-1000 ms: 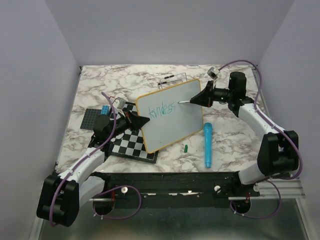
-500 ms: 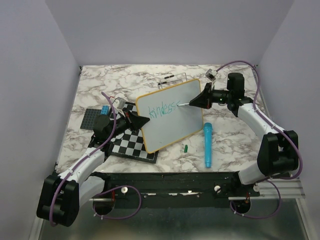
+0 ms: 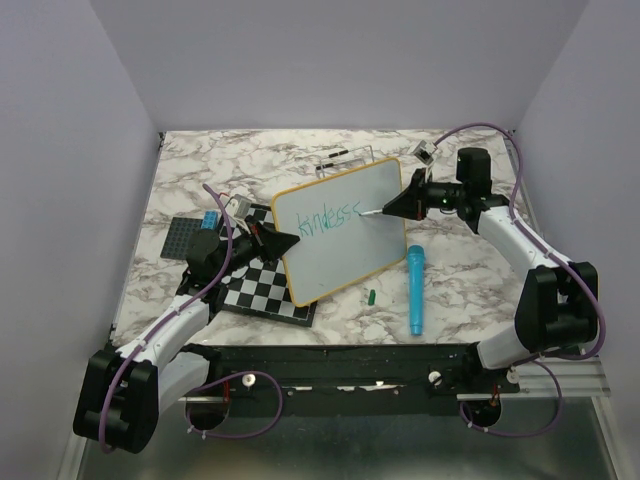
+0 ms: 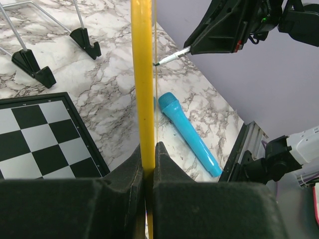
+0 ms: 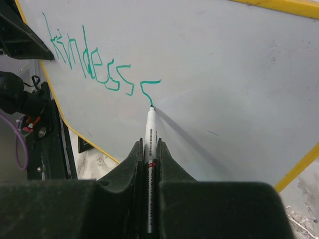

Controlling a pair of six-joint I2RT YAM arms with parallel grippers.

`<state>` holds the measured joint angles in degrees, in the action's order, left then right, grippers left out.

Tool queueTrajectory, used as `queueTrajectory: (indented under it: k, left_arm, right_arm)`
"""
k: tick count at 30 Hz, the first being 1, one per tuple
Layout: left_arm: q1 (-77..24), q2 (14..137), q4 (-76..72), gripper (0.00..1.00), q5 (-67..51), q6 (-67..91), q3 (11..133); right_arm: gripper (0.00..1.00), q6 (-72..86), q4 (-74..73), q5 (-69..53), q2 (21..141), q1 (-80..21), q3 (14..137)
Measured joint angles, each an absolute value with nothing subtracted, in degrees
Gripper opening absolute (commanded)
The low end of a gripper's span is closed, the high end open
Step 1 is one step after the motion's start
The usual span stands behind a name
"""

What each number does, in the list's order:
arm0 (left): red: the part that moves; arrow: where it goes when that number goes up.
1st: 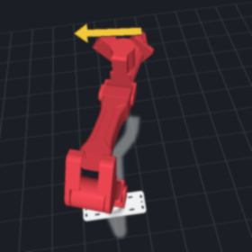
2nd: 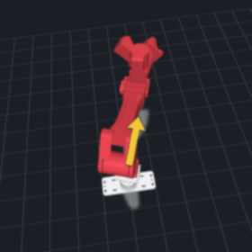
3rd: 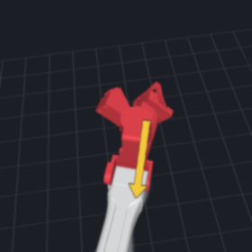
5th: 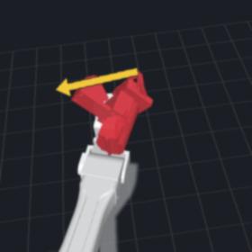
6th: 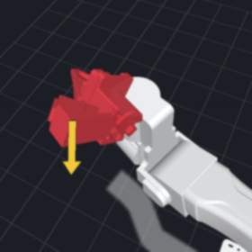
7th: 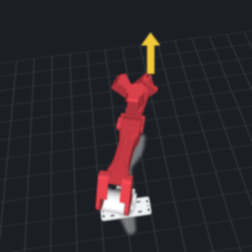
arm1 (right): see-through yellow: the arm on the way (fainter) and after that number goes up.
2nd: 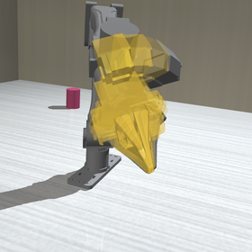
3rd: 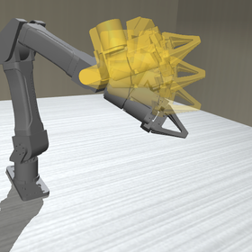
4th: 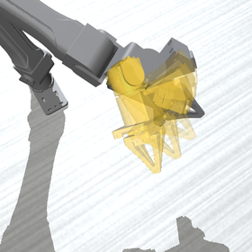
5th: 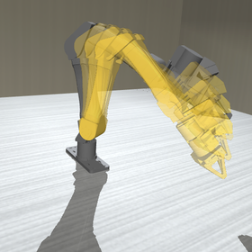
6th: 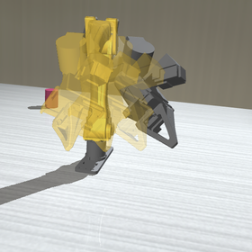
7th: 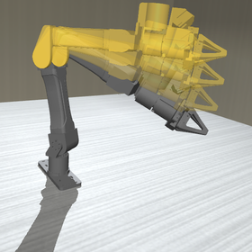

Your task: Write a sentence on the whiteboard

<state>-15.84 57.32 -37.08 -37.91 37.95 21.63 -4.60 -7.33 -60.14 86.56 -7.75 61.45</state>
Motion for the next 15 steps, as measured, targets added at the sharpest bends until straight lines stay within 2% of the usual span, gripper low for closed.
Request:
queueTrajectory:
  k: [15]
  left_arm:
    - [-15.88, 57.32, -37.10, 0.00, -37.95, 37.50, 21.63]
  right_arm:
    - [0.01, -1.50, -6.44, -63.11, 85.69, -7.27, 62.46]
